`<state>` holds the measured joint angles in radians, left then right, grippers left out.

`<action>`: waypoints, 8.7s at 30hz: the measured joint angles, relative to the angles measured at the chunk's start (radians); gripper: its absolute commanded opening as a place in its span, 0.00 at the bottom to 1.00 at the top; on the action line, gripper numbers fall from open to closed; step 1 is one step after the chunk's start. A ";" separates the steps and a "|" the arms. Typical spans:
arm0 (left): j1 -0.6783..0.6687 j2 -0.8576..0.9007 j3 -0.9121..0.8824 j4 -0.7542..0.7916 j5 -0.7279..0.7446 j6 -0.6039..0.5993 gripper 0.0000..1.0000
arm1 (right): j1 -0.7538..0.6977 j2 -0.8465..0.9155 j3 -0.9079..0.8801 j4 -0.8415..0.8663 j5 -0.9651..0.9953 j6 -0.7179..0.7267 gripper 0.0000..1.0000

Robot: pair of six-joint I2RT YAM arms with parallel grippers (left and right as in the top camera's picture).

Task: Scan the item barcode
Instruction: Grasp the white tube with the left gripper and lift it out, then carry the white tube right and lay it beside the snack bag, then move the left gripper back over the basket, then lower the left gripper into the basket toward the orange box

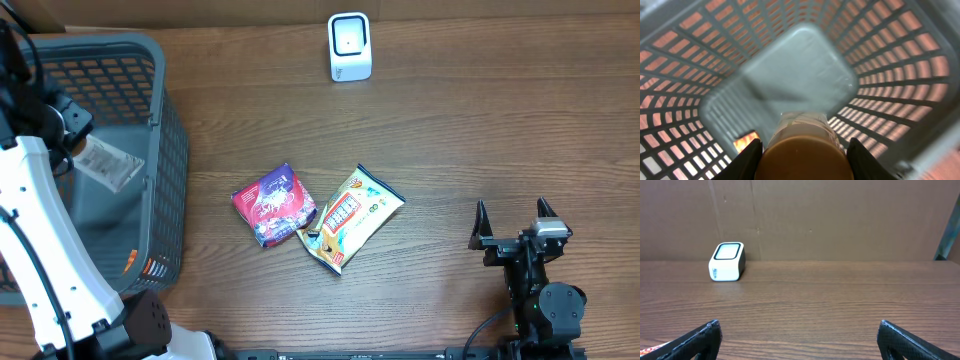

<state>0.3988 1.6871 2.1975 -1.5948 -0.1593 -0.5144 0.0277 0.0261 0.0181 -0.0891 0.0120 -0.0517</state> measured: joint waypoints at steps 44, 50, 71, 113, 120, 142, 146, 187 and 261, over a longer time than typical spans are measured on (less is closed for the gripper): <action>-0.338 -0.098 0.330 -0.090 0.544 0.081 0.04 | 0.000 0.000 0.000 -0.001 0.000 0.000 1.00; -0.564 -0.016 0.331 -0.093 0.455 0.081 0.04 | 0.000 0.000 0.000 0.000 0.000 -0.001 1.00; -1.051 0.523 0.331 -0.035 0.406 0.080 0.06 | 0.000 0.000 0.000 0.000 0.000 -0.001 1.00; -0.144 0.092 0.758 -0.087 0.099 0.033 1.00 | 0.000 0.000 0.000 -0.001 0.000 -0.001 1.00; -0.010 0.147 0.732 -0.090 0.001 0.031 1.00 | 0.000 0.000 0.000 -0.001 0.000 -0.001 1.00; -0.047 0.166 0.721 0.534 -0.377 0.135 1.00 | 0.000 0.000 0.000 -0.001 0.000 0.000 1.00; -0.069 0.166 0.721 0.514 -0.393 0.152 1.00 | 0.000 0.000 0.000 0.000 0.000 -0.001 1.00; -0.153 -0.261 -0.264 0.837 -0.302 0.173 1.00 | 0.000 0.000 0.000 -0.001 0.000 0.000 1.00; 0.010 -0.058 -1.197 0.617 -0.158 -0.452 0.66 | 0.000 0.000 0.000 0.000 0.000 -0.001 1.00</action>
<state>0.4084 1.6291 1.0000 -0.9775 -0.3176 -0.9661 0.0277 0.0261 0.0181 -0.0891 0.0116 -0.0525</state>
